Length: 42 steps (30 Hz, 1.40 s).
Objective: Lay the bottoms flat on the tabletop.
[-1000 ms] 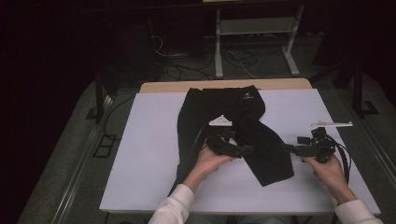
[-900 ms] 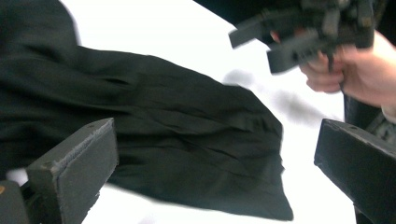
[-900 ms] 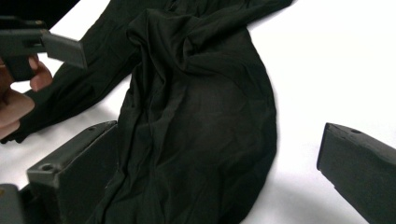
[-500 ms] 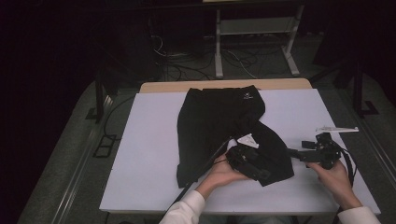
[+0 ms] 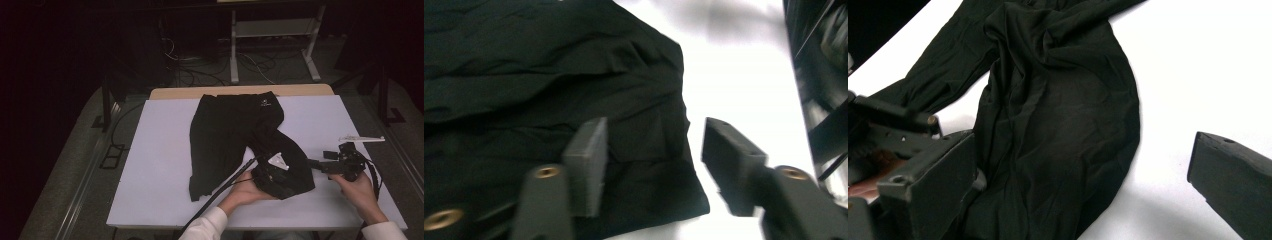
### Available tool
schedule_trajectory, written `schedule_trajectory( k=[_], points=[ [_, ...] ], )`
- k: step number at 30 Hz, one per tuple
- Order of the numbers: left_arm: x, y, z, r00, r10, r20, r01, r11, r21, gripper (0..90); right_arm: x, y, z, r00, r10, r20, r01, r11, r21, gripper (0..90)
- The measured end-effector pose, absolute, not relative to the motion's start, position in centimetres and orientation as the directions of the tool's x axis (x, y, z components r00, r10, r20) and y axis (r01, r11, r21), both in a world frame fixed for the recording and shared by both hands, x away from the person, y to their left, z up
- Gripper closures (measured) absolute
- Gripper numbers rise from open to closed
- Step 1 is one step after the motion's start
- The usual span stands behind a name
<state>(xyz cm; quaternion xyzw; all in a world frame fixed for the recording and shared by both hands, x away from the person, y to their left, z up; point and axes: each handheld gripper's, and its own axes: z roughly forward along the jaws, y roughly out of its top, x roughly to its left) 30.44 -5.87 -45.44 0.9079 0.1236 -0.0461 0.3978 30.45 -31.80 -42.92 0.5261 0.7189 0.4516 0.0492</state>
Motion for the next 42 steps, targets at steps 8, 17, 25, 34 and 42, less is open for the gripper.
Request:
schedule_trajectory(
  k=[8, 17, 25, 34, 42],
  points=[
    [30.0, -6.1, -45.2, 0.978, 0.186, -0.098, 0.202, -0.697, 0.688, 85.3, 30.4, -31.9, -42.9, -0.440, 0.800, 0.408, 0.711, 0.034, 0.702, 0.0],
    [30.9, -4.0, -44.7, 0.940, 0.267, -0.211, 0.330, -0.559, 0.761, 88.5, 30.4, -32.2, -43.0, -0.431, 0.800, 0.418, 0.714, 0.020, 0.700, 0.0],
    [31.3, 0.3, -44.0, 0.889, 0.376, -0.263, 0.422, -0.446, 0.789, 88.5, 30.5, -32.1, -43.1, -0.426, 0.798, 0.426, 0.726, 0.020, 0.687, 0.0],
    [30.5, 2.7, -44.7, 0.886, 0.397, -0.240, 0.424, -0.484, 0.765, 88.3, 30.5, -31.5, -43.5, -0.405, 0.801, 0.441, 0.770, 0.039, 0.637, 1.7],
    [30.1, 2.5, -44.8, 0.895, 0.379, -0.235, 0.412, -0.498, 0.763, 88.3, 28.7, -30.7, -44.0, -0.404, 0.792, 0.457, 0.802, 0.066, 0.594, 15.9]
  ],
)
